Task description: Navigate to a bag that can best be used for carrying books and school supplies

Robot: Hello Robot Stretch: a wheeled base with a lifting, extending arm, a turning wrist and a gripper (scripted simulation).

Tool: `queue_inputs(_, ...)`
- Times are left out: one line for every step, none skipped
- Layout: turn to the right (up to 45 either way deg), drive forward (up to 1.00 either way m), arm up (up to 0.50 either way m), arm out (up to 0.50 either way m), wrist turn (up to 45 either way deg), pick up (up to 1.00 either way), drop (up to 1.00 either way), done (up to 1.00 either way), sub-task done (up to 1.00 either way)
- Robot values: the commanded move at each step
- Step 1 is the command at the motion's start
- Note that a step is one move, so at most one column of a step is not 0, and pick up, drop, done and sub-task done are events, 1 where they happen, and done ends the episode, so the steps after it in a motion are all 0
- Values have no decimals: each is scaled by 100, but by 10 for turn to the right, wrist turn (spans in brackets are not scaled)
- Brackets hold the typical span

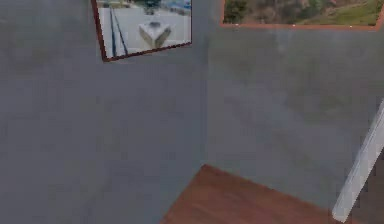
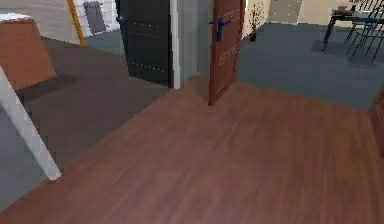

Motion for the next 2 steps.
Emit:
queue_inputs(450,0,0,0,0,0,0,0,0)
queue_inputs(450,0,0,0,0,0,0,0,0)
